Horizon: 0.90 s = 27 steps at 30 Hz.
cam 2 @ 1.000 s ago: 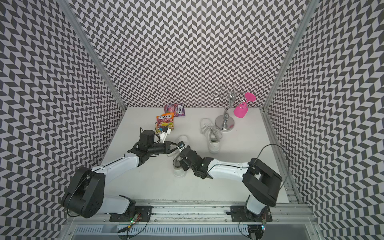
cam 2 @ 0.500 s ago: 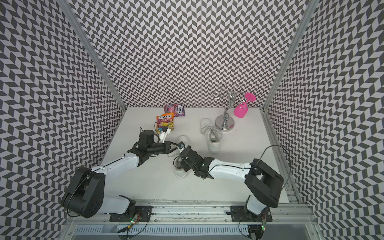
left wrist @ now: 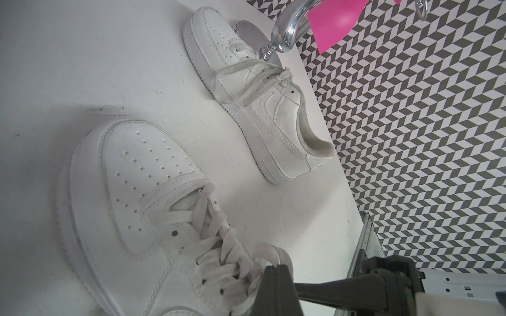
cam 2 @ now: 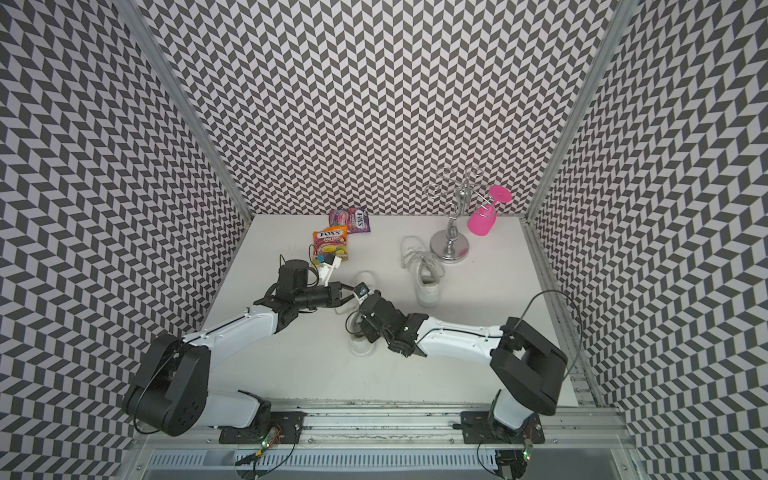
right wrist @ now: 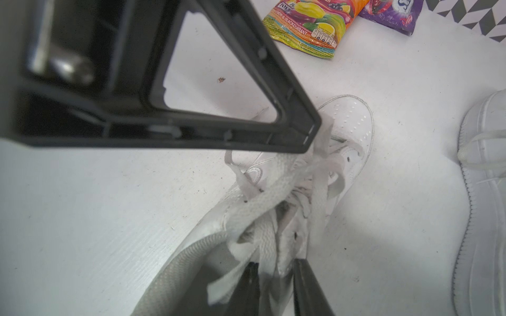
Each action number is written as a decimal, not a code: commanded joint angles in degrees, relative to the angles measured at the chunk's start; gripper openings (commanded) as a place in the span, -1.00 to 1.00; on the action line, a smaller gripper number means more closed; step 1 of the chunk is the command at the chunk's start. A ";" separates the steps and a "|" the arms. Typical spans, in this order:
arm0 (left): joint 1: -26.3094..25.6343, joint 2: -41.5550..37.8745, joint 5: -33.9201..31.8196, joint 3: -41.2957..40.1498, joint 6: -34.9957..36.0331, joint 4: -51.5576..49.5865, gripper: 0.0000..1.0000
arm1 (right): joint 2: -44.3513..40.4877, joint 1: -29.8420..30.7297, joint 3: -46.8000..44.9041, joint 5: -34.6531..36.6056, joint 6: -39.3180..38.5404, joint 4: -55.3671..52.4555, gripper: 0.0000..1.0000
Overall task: Tie the shoes
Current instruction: Tie the shoelace on the shoe.
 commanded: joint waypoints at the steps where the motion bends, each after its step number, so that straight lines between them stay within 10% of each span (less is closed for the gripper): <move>1: 0.36 -0.79 0.32 0.11 1.02 1.04 -1.00 | -1.79 0.32 1.88 -0.39 -0.17 2.12 -0.47; 27: 1.64 -2.46 -0.33 -0.99 1.88 -0.23 -1.00 | -4.52 -0.11 2.66 7.47 -2.84 -2.53 -1.00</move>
